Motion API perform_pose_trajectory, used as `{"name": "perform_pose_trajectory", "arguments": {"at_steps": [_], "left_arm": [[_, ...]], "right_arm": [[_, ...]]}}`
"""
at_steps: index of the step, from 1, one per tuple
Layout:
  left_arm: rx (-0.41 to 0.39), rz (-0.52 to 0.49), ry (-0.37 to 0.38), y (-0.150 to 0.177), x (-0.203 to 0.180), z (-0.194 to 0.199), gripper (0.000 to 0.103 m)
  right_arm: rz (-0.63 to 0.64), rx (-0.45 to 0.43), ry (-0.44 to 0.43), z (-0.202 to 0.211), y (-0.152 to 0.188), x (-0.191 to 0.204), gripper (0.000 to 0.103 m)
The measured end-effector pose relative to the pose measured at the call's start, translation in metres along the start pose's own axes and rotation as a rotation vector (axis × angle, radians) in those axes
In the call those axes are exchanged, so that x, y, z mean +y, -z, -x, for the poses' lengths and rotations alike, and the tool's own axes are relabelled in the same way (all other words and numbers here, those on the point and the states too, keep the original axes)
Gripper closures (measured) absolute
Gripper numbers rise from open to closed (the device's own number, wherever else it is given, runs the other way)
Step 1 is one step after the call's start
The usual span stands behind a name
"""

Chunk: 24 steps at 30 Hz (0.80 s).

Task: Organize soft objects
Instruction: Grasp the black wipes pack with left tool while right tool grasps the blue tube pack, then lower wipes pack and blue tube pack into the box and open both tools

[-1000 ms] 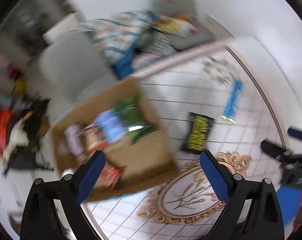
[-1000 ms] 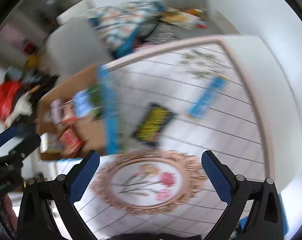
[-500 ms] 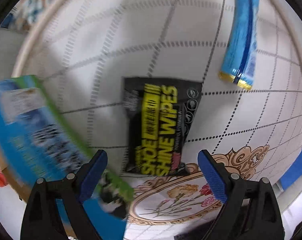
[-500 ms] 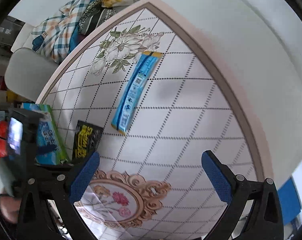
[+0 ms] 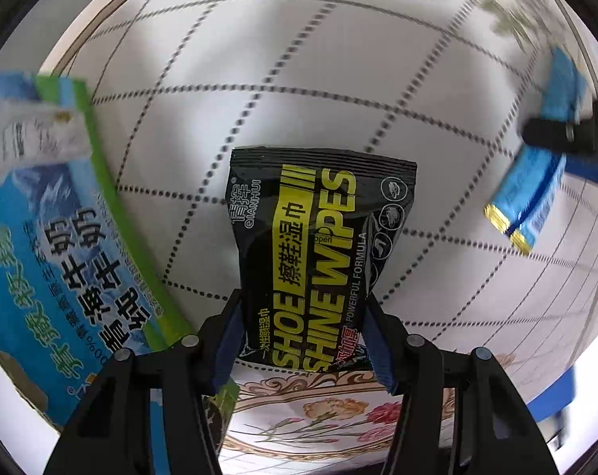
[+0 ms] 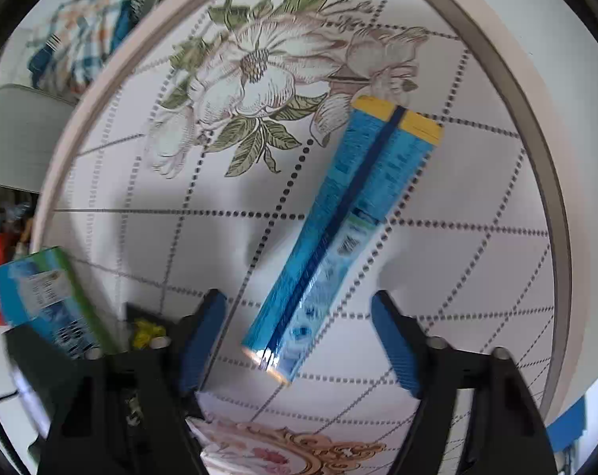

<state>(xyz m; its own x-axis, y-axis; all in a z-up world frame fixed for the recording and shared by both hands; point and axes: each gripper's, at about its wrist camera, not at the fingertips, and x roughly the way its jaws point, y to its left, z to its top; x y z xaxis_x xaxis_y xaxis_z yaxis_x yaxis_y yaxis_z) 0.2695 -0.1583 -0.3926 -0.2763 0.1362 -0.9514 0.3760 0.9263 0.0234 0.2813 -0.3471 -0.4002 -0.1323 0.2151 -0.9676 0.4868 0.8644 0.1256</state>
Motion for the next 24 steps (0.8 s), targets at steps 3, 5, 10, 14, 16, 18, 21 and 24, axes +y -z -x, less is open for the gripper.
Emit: {"name": "perform_pose_trajectory", "arguments": {"at_steps": [3,5,10,14,16,18,21,24], "left_arm": [[-0.026,0.036,0.014,0.002,0.007,0.004,0.05],[-0.047,0.055,0.033,0.006,0.008,0.008,0.05],[-0.112,0.078,0.093,0.028,0.01,0.027,0.051],[-0.186,0.08,0.141,0.051,0.011,0.054,0.051],[-0.22,0.084,0.162,0.064,0.016,0.069,0.051],[-0.257,0.09,0.18,0.076,0.025,0.086,0.051],[-0.315,0.115,0.219,0.109,0.046,0.104,0.051],[-0.367,0.158,0.264,0.126,0.077,0.138,0.051]], "right_arm": [[0.052,-0.037,0.07,-0.001,0.001,0.009,0.068],[0.075,-0.044,0.077,-0.001,0.005,0.01,0.076],[0.136,-0.069,0.1,0.005,0.029,0.008,0.089],[0.149,-0.086,0.049,0.017,0.057,0.004,0.09],[0.152,-0.1,0.012,0.028,0.071,0.004,0.09],[0.177,-0.129,-0.023,0.045,0.09,0.011,0.09],[0.216,-0.173,-0.065,0.071,0.115,0.026,0.09],[0.259,-0.211,-0.11,0.103,0.13,0.046,0.09]]}}
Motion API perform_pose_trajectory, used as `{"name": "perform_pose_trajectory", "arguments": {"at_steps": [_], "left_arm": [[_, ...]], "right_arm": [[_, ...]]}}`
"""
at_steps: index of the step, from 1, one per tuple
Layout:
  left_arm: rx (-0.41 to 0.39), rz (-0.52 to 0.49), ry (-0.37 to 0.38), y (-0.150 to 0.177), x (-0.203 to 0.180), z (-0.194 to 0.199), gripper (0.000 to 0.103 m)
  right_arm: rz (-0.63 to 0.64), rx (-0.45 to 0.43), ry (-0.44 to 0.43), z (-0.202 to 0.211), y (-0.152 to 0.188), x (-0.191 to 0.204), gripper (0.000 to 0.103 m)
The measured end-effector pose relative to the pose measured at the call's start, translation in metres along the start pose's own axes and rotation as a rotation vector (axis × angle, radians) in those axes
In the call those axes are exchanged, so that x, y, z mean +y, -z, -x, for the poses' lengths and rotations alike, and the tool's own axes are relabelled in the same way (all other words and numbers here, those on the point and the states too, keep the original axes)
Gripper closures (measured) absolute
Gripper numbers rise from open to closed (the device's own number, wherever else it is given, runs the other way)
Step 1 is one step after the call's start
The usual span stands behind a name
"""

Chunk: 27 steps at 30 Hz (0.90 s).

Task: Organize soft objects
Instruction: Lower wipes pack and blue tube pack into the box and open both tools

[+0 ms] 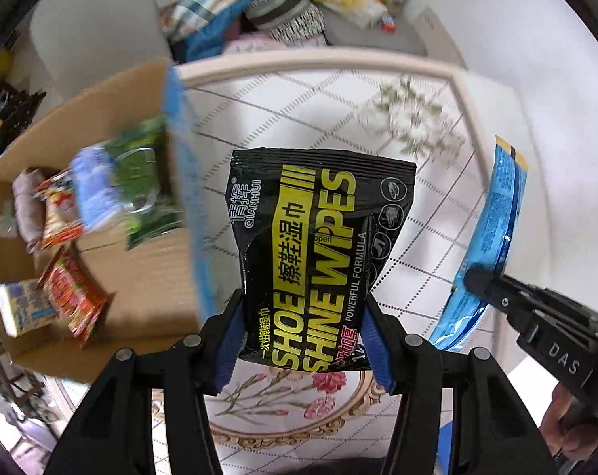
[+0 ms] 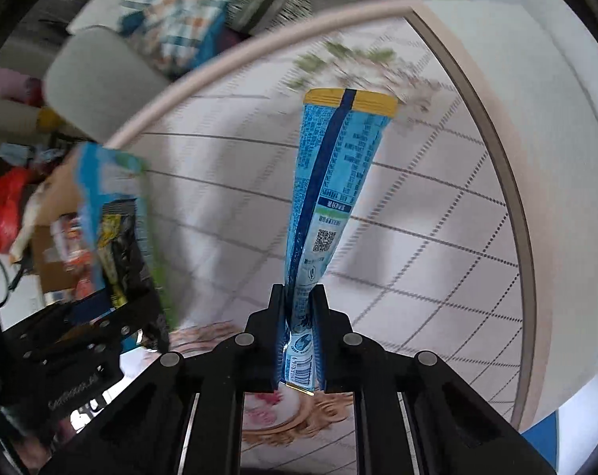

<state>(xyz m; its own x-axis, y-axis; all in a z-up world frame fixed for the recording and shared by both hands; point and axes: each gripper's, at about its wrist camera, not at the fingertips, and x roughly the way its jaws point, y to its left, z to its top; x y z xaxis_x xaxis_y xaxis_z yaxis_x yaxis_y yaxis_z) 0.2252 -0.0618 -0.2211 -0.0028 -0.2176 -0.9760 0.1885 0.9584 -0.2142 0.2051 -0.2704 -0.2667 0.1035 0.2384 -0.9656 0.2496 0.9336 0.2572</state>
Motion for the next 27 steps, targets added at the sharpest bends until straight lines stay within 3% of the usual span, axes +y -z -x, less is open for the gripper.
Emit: {"name": "perform_pose_trajectory", "arguments": {"at_steps": [6,9,14,17,21,27], "left_arm": [[-0.067,0.087,-0.002,0.004,0.062,0.046,0.051],[-0.076,0.153,-0.019,0.003,0.103,0.059,0.051],[-0.008,0.232,-0.017,-0.001,0.163,0.031,0.051],[0.037,0.244,-0.027,-0.005,0.18,0.006,0.051],[0.077,0.264,-0.016,-0.007,0.202,-0.013,0.051],[0.117,0.25,-0.013,-0.004,0.205,-0.018,0.051]], "right_arm": [[0.102,-0.059,-0.097,0.05,0.018,0.082,0.09],[0.162,-0.066,-0.121,0.052,0.027,0.134,0.09],[0.193,-0.043,-0.105,0.021,0.033,0.201,0.09],[0.213,-0.018,-0.049,-0.008,0.032,0.229,0.09],[0.224,0.02,0.011,-0.041,0.027,0.247,0.09],[0.243,0.047,0.091,-0.076,0.023,0.254,0.09]]}}
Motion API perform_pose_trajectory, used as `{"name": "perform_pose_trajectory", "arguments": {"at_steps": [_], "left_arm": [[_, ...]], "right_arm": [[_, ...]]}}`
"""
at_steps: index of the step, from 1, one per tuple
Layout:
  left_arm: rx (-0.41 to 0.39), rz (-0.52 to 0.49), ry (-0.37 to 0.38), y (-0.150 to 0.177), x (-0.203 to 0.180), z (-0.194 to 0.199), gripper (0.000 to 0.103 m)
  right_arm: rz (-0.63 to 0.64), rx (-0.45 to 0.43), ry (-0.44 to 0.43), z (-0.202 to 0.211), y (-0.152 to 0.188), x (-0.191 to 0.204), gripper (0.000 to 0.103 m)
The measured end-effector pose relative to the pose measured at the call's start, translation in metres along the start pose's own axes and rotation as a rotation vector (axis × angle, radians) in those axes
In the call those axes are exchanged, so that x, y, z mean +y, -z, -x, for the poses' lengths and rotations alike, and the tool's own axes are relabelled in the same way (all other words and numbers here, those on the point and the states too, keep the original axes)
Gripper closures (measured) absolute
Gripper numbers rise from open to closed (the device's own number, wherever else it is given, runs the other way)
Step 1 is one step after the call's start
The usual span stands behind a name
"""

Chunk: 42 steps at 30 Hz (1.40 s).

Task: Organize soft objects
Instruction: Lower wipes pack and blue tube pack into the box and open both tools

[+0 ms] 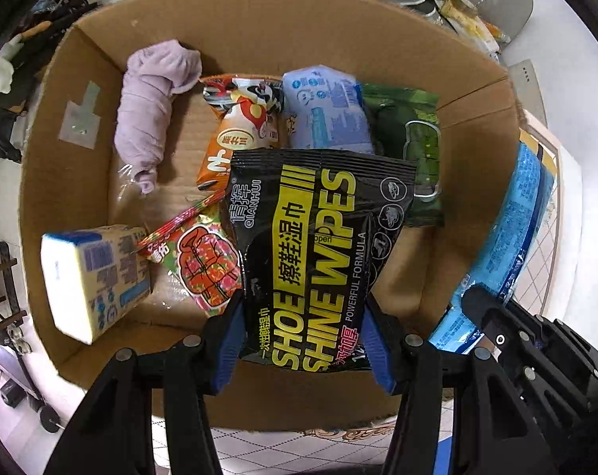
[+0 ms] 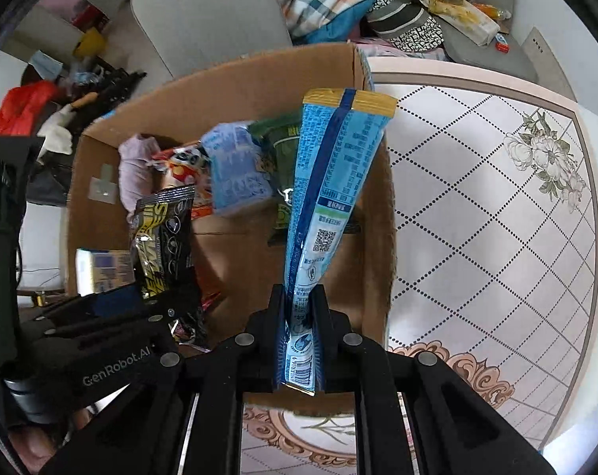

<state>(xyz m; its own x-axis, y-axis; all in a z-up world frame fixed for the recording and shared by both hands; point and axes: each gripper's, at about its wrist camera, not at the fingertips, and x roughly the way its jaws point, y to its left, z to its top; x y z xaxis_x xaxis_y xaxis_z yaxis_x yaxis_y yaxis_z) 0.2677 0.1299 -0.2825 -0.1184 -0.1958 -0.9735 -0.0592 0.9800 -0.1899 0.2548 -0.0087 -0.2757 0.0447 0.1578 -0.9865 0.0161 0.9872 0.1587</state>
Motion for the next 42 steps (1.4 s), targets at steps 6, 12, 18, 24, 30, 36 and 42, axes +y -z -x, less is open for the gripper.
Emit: {"name": "perform_pose_trajectory", "arguments": {"at_steps": [6,12,18,24,30,36,42], "left_arm": [[0.025,-0.016,0.018,-0.004,-0.002,-0.001,0.05],[0.046,0.006,0.07,-0.008,0.002,-0.002,0.049],[-0.001,0.015,0.058,-0.006,0.015,0.015,0.036],[-0.08,0.009,0.003,0.008,0.029,0.039,0.035],[-0.184,-0.012,-0.074,0.027,0.036,0.058,0.01],[-0.278,-0.021,-0.161,0.047,0.036,0.073,0.005],[-0.317,-0.005,-0.185,0.057,0.041,0.081,0.005]], "right_arm": [[-0.02,0.029,0.007,-0.017,-0.004,0.0,0.09],[-0.043,0.062,0.01,-0.021,-0.006,-0.006,0.076],[-0.043,0.038,0.032,-0.004,-0.006,-0.01,0.04],[-0.028,0.027,0.043,0.012,0.003,-0.008,0.039],[-0.004,0.008,0.058,0.023,0.019,-0.002,0.038],[0.044,-0.034,0.121,0.031,0.034,0.011,0.012],[0.051,-0.089,0.158,0.042,0.041,0.016,0.002]]}}
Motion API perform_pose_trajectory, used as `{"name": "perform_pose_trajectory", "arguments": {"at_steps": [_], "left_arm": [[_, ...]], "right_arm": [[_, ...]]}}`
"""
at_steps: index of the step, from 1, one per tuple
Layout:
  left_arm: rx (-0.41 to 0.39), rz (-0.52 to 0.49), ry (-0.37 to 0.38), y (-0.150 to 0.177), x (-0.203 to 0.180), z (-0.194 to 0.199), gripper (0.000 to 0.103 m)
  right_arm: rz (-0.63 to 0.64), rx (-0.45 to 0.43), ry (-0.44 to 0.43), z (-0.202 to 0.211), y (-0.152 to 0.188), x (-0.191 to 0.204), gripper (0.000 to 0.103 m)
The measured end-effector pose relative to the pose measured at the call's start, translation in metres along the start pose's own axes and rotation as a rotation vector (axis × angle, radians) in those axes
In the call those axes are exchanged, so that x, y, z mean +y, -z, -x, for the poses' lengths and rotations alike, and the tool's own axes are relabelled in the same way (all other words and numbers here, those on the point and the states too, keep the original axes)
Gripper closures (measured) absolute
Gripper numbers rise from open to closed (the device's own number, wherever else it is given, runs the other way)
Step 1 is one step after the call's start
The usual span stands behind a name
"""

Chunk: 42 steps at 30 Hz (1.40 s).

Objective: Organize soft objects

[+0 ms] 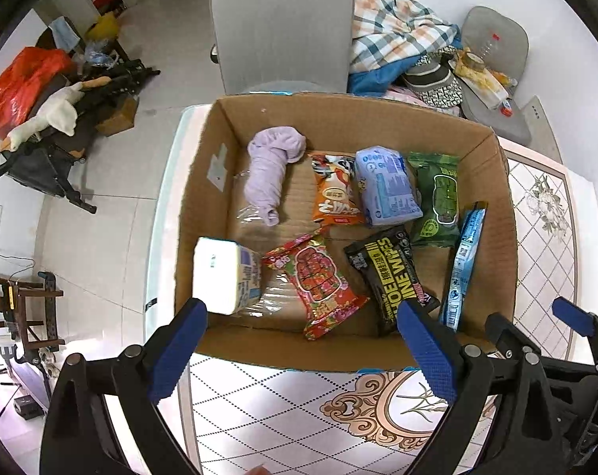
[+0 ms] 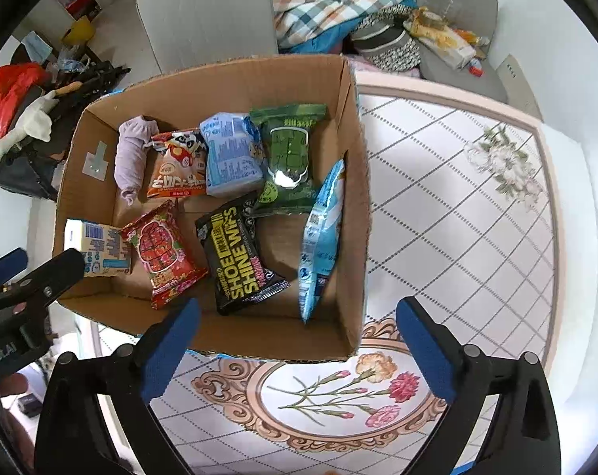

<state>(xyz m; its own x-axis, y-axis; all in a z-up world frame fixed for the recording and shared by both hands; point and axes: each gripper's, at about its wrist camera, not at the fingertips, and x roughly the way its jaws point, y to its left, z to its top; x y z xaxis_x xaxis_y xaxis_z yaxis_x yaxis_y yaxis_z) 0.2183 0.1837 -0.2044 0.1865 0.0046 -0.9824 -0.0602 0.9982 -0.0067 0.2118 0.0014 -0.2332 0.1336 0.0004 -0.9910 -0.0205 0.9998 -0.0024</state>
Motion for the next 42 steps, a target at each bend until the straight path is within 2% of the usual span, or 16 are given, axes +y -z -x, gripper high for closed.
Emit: {"name": "perform_pose_trajectory", "arguments": {"at_steps": [6,10,13,22,30,35,42], "left_arm": [[-0.009,0.011,-0.012,0.011,0.004,0.012,0.005],[-0.044,0.022,0.005,0.02,0.004,0.035,0.005],[-0.081,0.02,0.021,0.028,0.001,0.062,0.005],[-0.233,0.001,0.031,0.065,-0.009,0.163,0.005],[-0.278,0.002,0.032,0.088,-0.011,0.212,0.005],[-0.321,0.006,0.013,0.101,-0.011,0.231,0.005],[-0.339,0.005,0.011,0.115,-0.013,0.241,0.005]], "right_arm": [[-0.003,-0.016,0.005,0.006,0.004,0.002,0.002],[-0.01,-0.032,-0.015,0.02,0.01,0.0,0.002],[-0.013,-0.076,-0.029,0.046,0.019,-0.004,0.002],[-0.013,-0.264,-0.032,0.163,0.066,-0.022,0.002],[0.01,-0.342,-0.033,0.231,0.104,-0.028,0.002],[0.009,-0.376,-0.037,0.25,0.117,-0.03,0.002],[0.013,-0.39,-0.035,0.26,0.123,-0.031,0.002]]}}
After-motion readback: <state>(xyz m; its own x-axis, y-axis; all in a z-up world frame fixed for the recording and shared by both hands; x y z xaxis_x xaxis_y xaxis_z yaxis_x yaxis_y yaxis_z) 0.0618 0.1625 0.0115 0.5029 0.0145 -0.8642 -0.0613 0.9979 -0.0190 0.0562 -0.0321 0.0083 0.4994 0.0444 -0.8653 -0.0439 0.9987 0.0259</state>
